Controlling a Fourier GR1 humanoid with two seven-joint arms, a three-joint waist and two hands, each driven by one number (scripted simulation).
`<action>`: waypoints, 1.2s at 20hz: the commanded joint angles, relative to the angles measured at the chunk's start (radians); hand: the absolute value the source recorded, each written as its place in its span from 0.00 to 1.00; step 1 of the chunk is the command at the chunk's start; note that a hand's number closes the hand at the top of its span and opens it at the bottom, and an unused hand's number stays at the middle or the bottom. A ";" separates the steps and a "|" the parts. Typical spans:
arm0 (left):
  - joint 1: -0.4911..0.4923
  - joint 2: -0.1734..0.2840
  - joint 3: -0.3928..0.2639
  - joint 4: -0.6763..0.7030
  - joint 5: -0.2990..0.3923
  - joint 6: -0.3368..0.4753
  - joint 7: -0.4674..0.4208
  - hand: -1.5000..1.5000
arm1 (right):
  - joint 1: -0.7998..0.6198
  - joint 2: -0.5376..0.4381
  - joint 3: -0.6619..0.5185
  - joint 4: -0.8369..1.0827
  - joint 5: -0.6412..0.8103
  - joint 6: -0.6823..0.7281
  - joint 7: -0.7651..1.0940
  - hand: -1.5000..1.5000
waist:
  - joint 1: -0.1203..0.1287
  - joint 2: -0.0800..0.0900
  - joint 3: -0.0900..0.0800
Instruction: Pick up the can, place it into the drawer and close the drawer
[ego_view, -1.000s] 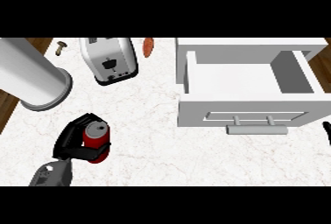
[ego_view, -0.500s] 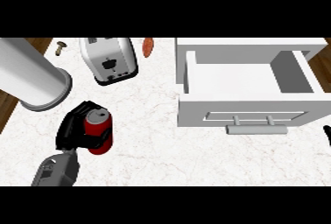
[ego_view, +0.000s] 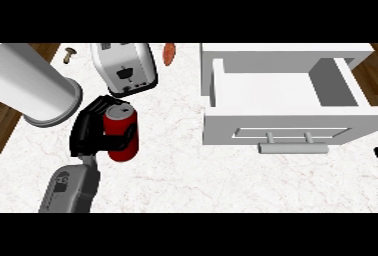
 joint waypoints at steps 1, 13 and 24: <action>-0.075 -0.030 -0.078 -0.114 -0.045 0.085 0.144 1.00 | 0.015 0.006 0.032 -0.022 0.007 -0.028 0.002 0.00 | -0.001 -0.001 0.000; -0.300 -0.031 -0.251 -0.127 -0.048 0.249 0.320 1.00 | 0.013 0.005 -0.009 -0.021 -0.007 0.011 -0.001 0.00 | -0.008 0.002 0.000; -0.734 -0.031 -0.336 0.105 -0.039 0.446 0.453 1.00 | -0.049 -0.014 -0.049 -0.005 -0.026 0.008 0.034 0.00 | -0.022 0.005 0.000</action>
